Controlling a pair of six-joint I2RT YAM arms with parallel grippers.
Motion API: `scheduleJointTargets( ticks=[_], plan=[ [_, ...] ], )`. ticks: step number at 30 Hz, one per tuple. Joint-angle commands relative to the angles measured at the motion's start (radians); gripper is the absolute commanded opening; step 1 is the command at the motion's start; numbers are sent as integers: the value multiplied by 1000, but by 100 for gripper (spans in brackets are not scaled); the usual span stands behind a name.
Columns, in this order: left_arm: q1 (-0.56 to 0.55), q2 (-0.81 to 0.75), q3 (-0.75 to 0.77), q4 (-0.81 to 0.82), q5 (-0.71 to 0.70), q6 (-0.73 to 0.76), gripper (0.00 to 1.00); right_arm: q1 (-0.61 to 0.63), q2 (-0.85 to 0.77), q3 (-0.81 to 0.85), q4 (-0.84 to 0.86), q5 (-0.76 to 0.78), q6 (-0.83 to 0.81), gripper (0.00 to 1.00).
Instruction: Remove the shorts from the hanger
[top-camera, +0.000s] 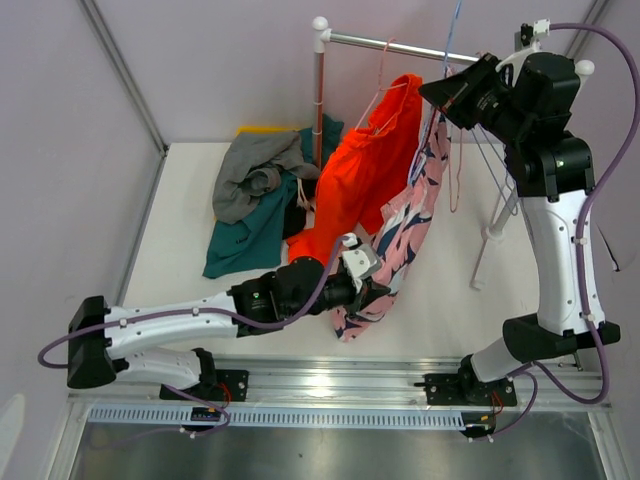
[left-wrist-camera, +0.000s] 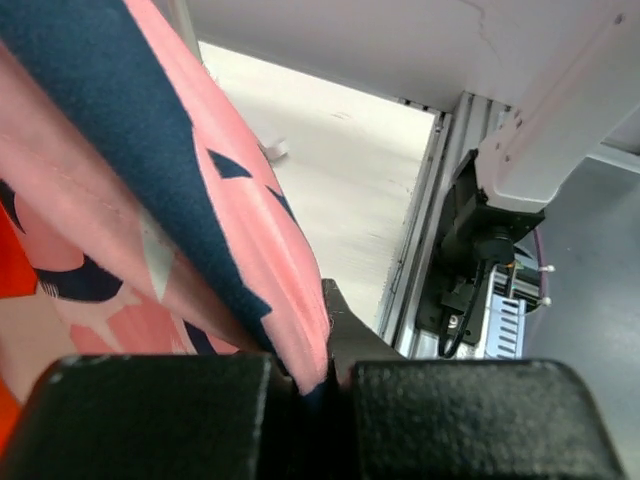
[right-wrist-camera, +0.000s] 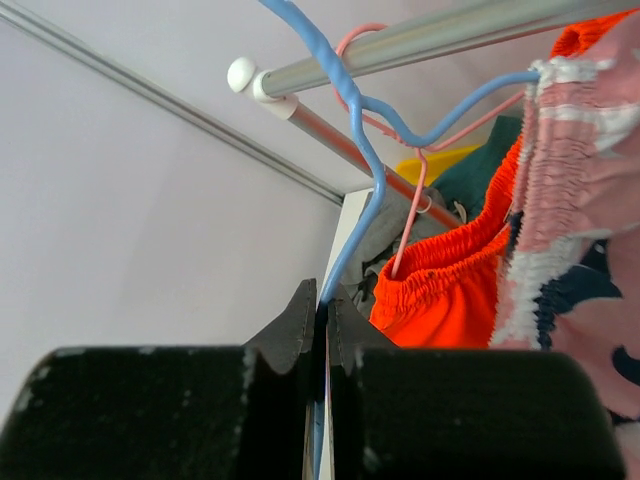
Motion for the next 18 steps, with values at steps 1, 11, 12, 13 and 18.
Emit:
scheduleJointTargets(
  ticks=[1,11,12,13,18],
  plan=[
    [-30,31,44,-46,-112,8,0,-21,8,58,146,17,-17,0],
    [220,462,710,-381,-358,-55,0,131,-294,-353,168,1,100,0],
    [241,502,758,-439,-351,-58,0,132,-316,-385,165,-6,135,0],
    [279,575,804,-467,-342,-61,0,134,-356,-439,168,-22,147,0],
    [324,683,1015,-622,-340,-90,0,128,-371,-403,116,-16,127,0]
  ],
)
